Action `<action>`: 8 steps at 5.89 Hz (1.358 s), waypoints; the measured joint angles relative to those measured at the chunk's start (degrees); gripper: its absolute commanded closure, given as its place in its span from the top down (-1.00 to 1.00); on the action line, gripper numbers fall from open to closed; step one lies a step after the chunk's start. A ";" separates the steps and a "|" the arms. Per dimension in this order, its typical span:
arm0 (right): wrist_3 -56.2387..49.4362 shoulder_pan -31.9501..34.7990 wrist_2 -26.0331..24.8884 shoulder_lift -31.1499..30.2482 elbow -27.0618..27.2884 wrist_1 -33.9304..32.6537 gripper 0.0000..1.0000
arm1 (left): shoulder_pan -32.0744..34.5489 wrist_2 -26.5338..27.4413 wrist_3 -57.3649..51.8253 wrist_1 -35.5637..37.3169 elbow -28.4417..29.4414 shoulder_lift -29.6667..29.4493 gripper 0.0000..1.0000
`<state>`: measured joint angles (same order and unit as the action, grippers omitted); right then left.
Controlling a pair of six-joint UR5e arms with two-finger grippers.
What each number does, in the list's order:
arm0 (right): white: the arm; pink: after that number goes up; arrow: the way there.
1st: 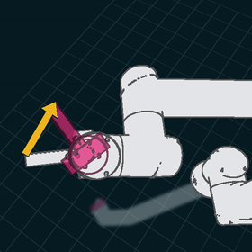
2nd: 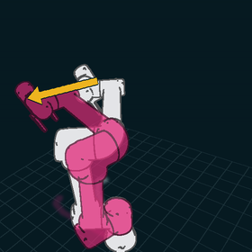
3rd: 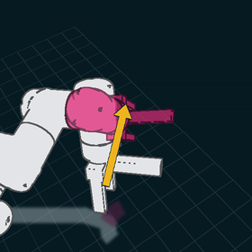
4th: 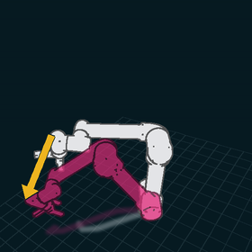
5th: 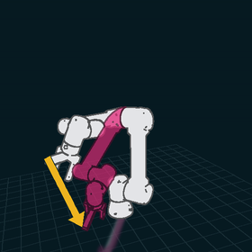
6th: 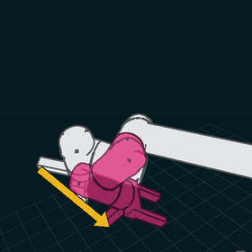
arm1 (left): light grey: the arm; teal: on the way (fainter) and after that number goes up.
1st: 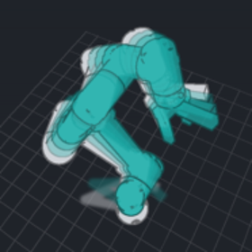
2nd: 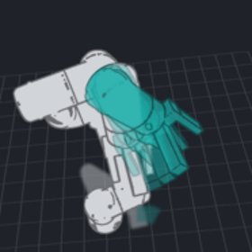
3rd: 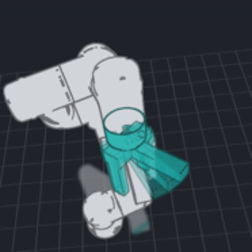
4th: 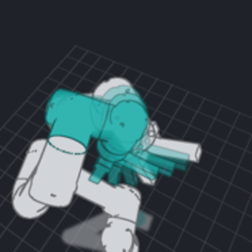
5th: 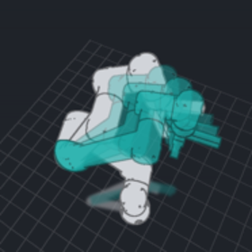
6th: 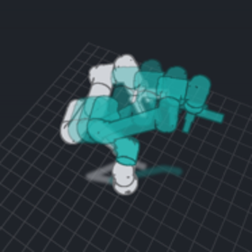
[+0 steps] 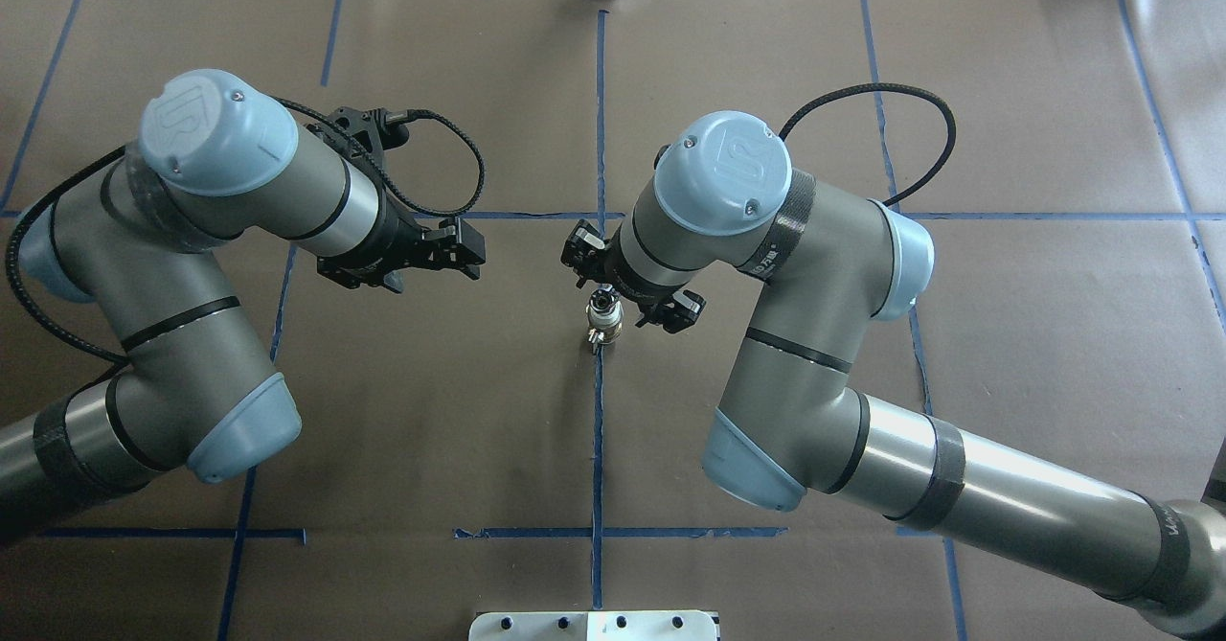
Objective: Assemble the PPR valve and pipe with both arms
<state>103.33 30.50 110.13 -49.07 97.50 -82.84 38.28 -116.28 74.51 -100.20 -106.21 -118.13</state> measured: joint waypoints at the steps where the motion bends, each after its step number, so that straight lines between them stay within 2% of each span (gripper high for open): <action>1: -0.22 0.84 0.14 -0.63 1.73 0.09 1.00 | 0.44 -0.18 -0.07 0.00 -0.33 0.37 0.82; 3: -2.60 4.53 0.82 -7.49 8.91 0.31 1.00 | 1.66 -0.33 -1.67 0.00 -1.19 2.56 0.82; 4: -9.46 7.42 1.23 -13.29 12.06 0.51 1.00 | 2.30 -0.37 -4.55 0.00 -1.80 4.81 0.82; 6: -29.29 15.27 4.64 -23.20 14.15 0.69 1.00 | 5.09 -1.66 -12.76 0.06 -2.52 9.59 0.98; 8: -48.77 24.23 12.06 -31.99 13.75 0.71 1.00 | 13.50 -10.30 -25.90 -0.02 -2.68 15.54 0.99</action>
<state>54.56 54.73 122.19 -81.06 111.24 -82.13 51.78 -126.58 48.61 -100.21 -108.89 -102.59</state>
